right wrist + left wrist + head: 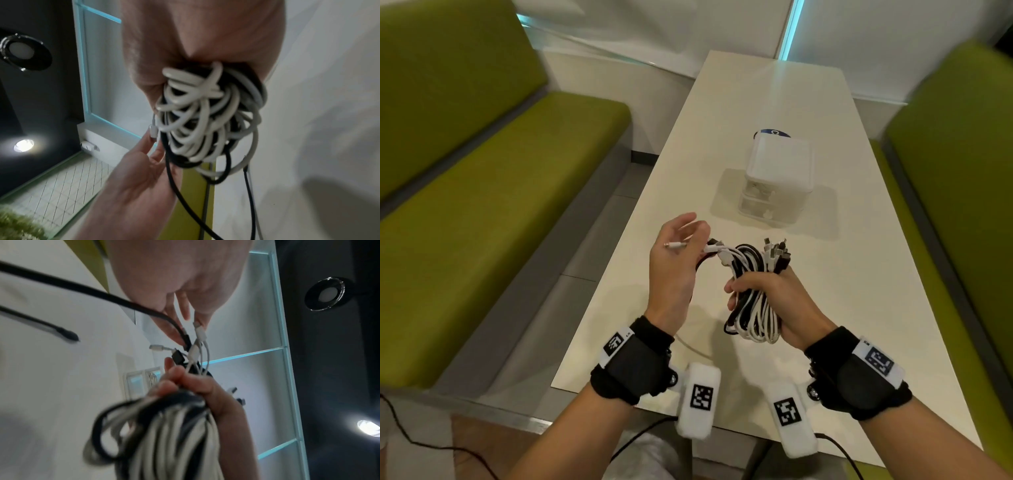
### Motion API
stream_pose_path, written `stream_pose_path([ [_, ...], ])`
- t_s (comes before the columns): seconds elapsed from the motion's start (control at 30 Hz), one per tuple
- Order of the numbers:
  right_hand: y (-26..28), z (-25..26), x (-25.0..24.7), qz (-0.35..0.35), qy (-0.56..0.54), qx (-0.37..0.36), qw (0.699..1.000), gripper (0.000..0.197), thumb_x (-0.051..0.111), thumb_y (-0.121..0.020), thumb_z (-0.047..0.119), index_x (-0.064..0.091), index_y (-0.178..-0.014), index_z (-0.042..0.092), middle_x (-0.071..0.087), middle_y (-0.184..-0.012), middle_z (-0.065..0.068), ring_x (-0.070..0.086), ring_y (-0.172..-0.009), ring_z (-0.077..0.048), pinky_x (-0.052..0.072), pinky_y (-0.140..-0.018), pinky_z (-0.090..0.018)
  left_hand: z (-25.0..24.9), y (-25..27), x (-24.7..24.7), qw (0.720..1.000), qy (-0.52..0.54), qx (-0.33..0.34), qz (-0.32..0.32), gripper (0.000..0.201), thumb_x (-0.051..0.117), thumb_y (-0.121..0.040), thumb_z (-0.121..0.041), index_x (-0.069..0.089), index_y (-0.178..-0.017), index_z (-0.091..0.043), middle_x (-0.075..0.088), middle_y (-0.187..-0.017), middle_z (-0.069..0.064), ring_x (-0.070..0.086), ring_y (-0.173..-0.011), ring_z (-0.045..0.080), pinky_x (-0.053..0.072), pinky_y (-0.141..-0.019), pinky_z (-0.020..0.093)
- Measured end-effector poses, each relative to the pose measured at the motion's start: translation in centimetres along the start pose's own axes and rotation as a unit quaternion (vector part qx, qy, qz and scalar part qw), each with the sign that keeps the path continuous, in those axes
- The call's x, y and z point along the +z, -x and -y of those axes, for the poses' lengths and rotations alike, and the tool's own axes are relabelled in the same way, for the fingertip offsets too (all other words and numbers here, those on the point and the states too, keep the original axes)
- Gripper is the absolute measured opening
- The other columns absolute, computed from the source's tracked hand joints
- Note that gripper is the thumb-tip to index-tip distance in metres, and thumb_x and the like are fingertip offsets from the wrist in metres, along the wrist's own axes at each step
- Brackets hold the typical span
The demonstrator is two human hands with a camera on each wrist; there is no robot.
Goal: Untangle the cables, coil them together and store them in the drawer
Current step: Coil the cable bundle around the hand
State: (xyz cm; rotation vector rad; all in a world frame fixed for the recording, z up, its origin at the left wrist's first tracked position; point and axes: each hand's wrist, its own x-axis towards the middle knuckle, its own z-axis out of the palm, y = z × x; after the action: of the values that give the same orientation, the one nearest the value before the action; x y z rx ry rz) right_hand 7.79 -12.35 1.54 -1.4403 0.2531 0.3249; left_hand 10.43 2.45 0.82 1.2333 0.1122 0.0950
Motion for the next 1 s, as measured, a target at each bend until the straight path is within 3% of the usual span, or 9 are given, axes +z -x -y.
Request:
stream_pose_path([
  [0.1, -0.2, 0.1, -0.4, 0.029, 0.004, 0.014, 0.999, 0.008, 0.068, -0.085, 0.003, 0.065, -0.091, 0.0, 0.058, -0.069, -0.013, 0.06, -0.058, -0.027, 0.051, -0.059, -0.033, -0.6, -0.9, -0.2, 0.999, -0.023, 0.012, 0.029, 0.043, 0.072, -0.085, -0.018, 0.055, -0.124, -0.012, 0.066, -0.102, 0.004, 0.068, -0.079, 0.011, 0.055, -0.074, 0.024],
  [0.23, -0.5, 0.0, -0.7, -0.022, 0.01, -0.001, 1.0, 0.007, 0.066, -0.083, 0.0, 0.061, -0.08, 0.003, 0.052, -0.063, -0.01, 0.058, -0.056, -0.026, 0.05, -0.058, -0.033, -0.4, -1.0, -0.7, 0.999, -0.027, -0.006, 0.046, 0.079, 0.074, -0.075, -0.028, 0.028, -0.138, -0.026, 0.059, -0.121, 0.003, 0.07, -0.087, 0.014, 0.059, -0.077, 0.032],
  [0.33, -0.7, 0.0, -0.8, -0.052, 0.006, -0.021, 0.998, 0.009, 0.064, -0.082, -0.003, 0.062, -0.078, 0.005, 0.051, -0.064, -0.012, 0.058, -0.057, -0.028, 0.049, -0.061, -0.036, 0.5, -0.1, -0.5, 0.988, -0.085, -0.03, 0.125, 0.061, 0.065, -0.087, -0.034, 0.034, -0.139, -0.029, 0.061, -0.124, 0.006, 0.071, -0.09, 0.027, 0.06, -0.078, 0.043],
  [0.43, -0.5, 0.4, -0.3, -0.022, 0.049, -0.029, 0.998, 0.014, 0.063, -0.08, -0.004, 0.067, -0.076, 0.009, 0.057, -0.064, -0.012, 0.059, -0.064, -0.031, 0.048, -0.063, -0.038, 1.8, 0.3, -0.2, 0.972, -0.164, 0.012, 0.168, 0.049, 0.059, -0.094, -0.033, 0.041, -0.14, -0.03, 0.067, -0.112, 0.004, 0.07, -0.087, 0.022, 0.06, -0.077, 0.039],
  [0.6, -0.1, 1.0, -0.3, 0.068, 0.048, -0.028, 0.996, 0.024, 0.065, -0.087, -0.001, 0.072, -0.107, 0.01, 0.074, -0.1, -0.016, 0.073, -0.089, -0.03, 0.056, -0.072, -0.036, 2.2, -0.3, -0.3, 0.96, -0.188, 0.019, 0.208, 0.044, 0.052, -0.098, -0.033, 0.042, -0.138, -0.018, 0.064, -0.095, -0.021, 0.065, -0.094, 0.023, 0.054, -0.088, 0.036],
  [0.73, -0.1, 0.6, -0.7, 0.046, 0.038, -0.007, 0.998, 0.01, 0.067, -0.086, 0.0, 0.071, -0.087, 0.01, 0.066, -0.076, -0.015, 0.063, -0.061, -0.028, 0.053, -0.06, -0.036, 2.0, -1.2, -0.8, 0.937, -0.219, -0.02, 0.271, 0.052, 0.051, -0.097, -0.041, 0.04, -0.141, -0.016, 0.061, -0.098, -0.027, 0.065, -0.09, 0.025, 0.055, -0.08, 0.048],
  [0.8, -0.2, 0.2, -0.9, 0.033, 0.038, -0.005, 0.999, 0.012, 0.067, -0.086, 0.001, 0.066, -0.078, 0.008, 0.06, -0.069, -0.012, 0.06, -0.058, -0.027, 0.052, -0.06, -0.036, 1.3, -1.2, -1.1, 0.931, -0.243, -0.029, 0.271, 0.062, 0.056, -0.091, -0.05, 0.032, -0.146, -0.035, 0.064, -0.106, -0.013, 0.069, -0.078, 0.022, 0.056, -0.067, 0.038],
  [0.9, -0.7, -0.1, -1.4, -0.006, 0.013, -0.002, 1.0, 0.013, 0.067, -0.085, 0.002, 0.06, -0.075, 0.007, 0.053, -0.065, -0.011, 0.056, -0.056, -0.026, 0.049, -0.059, -0.034, 0.8, -1.0, -2.1, 0.934, -0.285, -0.042, 0.211, 0.069, 0.064, -0.086, -0.048, 0.031, -0.147, -0.039, 0.06, -0.116, -0.006, 0.064, -0.056, 0.017, 0.051, -0.059, 0.026],
  [1.0, -1.2, 0.2, -2.4, -0.054, -0.015, -0.005, 0.998, 0.014, 0.068, -0.084, 0.004, 0.058, -0.074, 0.006, 0.051, -0.064, -0.011, 0.058, -0.053, -0.024, 0.047, -0.058, -0.034, 0.6, -1.2, -4.1, 0.926, -0.313, -0.042, 0.208, 0.041, 0.067, -0.088, -0.04, 0.061, -0.125, -0.023, 0.069, -0.081, -0.003, 0.051, -0.048, 0.014, 0.045, -0.056, 0.023],
])
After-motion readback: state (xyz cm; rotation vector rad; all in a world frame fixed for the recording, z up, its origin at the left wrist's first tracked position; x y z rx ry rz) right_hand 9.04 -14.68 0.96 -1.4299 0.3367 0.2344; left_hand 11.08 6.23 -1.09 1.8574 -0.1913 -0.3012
